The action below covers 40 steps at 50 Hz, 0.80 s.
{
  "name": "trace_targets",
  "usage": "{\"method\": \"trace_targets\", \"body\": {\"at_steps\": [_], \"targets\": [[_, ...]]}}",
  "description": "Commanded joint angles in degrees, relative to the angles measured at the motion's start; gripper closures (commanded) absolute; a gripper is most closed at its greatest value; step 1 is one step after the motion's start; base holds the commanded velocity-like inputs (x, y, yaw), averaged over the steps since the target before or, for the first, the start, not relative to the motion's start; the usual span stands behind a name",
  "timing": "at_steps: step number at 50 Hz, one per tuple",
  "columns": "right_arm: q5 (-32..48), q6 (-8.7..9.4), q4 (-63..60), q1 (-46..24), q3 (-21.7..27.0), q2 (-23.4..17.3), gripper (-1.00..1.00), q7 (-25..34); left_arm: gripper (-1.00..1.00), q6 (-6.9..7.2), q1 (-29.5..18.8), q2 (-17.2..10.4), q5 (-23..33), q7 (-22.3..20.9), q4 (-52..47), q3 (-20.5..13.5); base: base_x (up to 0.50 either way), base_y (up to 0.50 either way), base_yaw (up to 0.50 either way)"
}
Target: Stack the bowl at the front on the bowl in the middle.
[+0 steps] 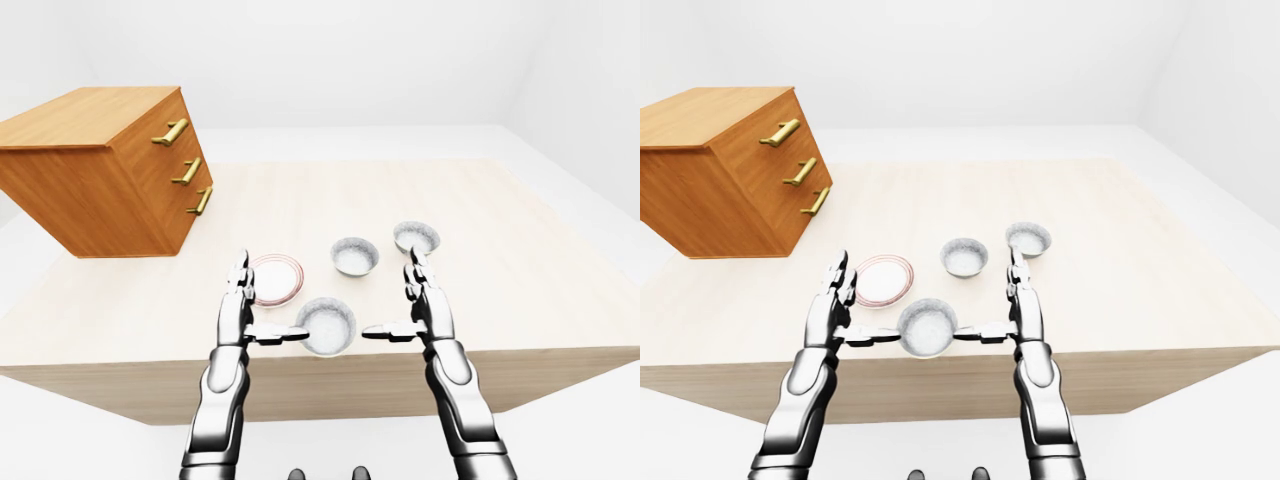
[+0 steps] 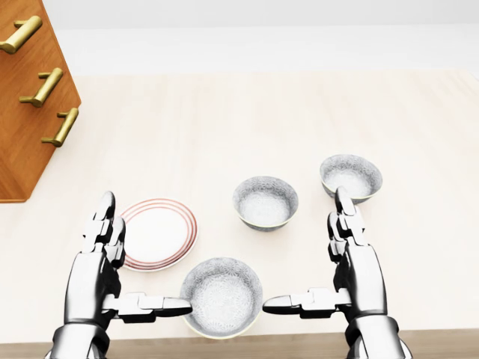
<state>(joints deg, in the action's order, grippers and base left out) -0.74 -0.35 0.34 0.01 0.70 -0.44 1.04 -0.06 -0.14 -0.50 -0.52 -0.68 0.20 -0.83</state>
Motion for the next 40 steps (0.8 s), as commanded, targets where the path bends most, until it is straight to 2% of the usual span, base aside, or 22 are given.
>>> {"method": "trace_targets", "body": {"at_steps": [1,2,5,6,8,12,15,16,20,22,24,29,35,40], "targets": [[-1.32,-0.59,0.04,0.19,1.20,-0.55,-1.00,1.98,-1.00,-0.15,-0.67,-0.73,-0.85,-0.82,0.77,-1.80,0.00,0.00,0.00],[-1.37,-1.00,0.20,0.13,1.31,-0.56,-1.00,2.03,-1.00,0.25,-0.79,-0.71,-1.04,-0.70,0.71,-1.94,0.00,0.00,0.00],[-1.45,-1.36,0.65,0.09,1.30,-0.55,-1.00,2.25,-1.00,0.14,-0.88,-0.74,-1.05,-0.49,0.64,-2.02,0.00,0.00,0.00],[-1.12,-1.90,1.12,0.02,1.23,-0.56,-1.00,2.14,-1.00,-0.13,-0.97,-0.77,-0.99,-0.43,0.93,-2.04,0.00,0.00,0.00],[-1.10,-1.63,0.73,0.19,1.00,-0.51,-1.00,2.40,-1.00,-0.80,-1.18,-0.84,-0.86,-0.35,1.83,-2.10,0.00,0.00,0.00],[-1.08,-1.68,0.21,0.40,0.89,-0.47,-1.00,2.68,-1.00,-0.80,-0.99,-0.86,-0.47,-0.13,1.32,-1.98,0.00,0.00,0.00],[-1.37,-2.38,0.37,0.60,0.96,-0.49,-1.00,3.11,-1.00,-1.57,-1.01,-0.89,-0.22,-0.09,1.87,-1.98,0.00,0.00,0.00],[-1.41,-1.85,-0.25,0.72,0.90,-0.45,-1.00,3.12,-1.00,-1.73,-0.99,-0.89,-0.09,-0.04,1.90,-1.96,0.00,0.00,0.00],[-1.67,-1.60,-1.11,0.98,0.92,-0.44,-1.00,3.37,-1.00,-1.66,-0.68,-0.82,0.24,0.07,1.22,-1.79,0.00,0.00,0.00],[-1.69,-1.59,-1.29,1.07,0.91,-0.45,-1.00,3.48,-1.00,-1.18,-0.53,-0.77,0.31,0.11,0.56,-1.71,0.20,0.00,0.00],[-1.80,-1.63,-1.23,1.13,0.88,-0.39,-1.00,3.57,-1.00,-1.70,-0.77,-0.84,0.28,0.07,1.24,-1.87,0.23,0.00,0.00],[-1.92,-1.41,-1.64,1.28,0.80,-0.33,-1.00,3.72,-1.00,-1.32,-0.50,-0.83,0.44,0.17,0.33,-1.85,0.26,0.00,0.00],[-2.19,-0.79,-2.20,1.31,0.76,-0.28,-1.00,3.79,-1.00,-1.71,-0.50,-0.90,0.72,0.19,0.50,-1.92,0.28,0.00,0.00],[-2.30,-1.33,-1.45,1.10,0.88,-0.31,-1.00,3.84,-1.00,-2.05,-0.60,-0.92,0.83,0.17,0.91,-1.95,0.28,0.00,0.00]]}}
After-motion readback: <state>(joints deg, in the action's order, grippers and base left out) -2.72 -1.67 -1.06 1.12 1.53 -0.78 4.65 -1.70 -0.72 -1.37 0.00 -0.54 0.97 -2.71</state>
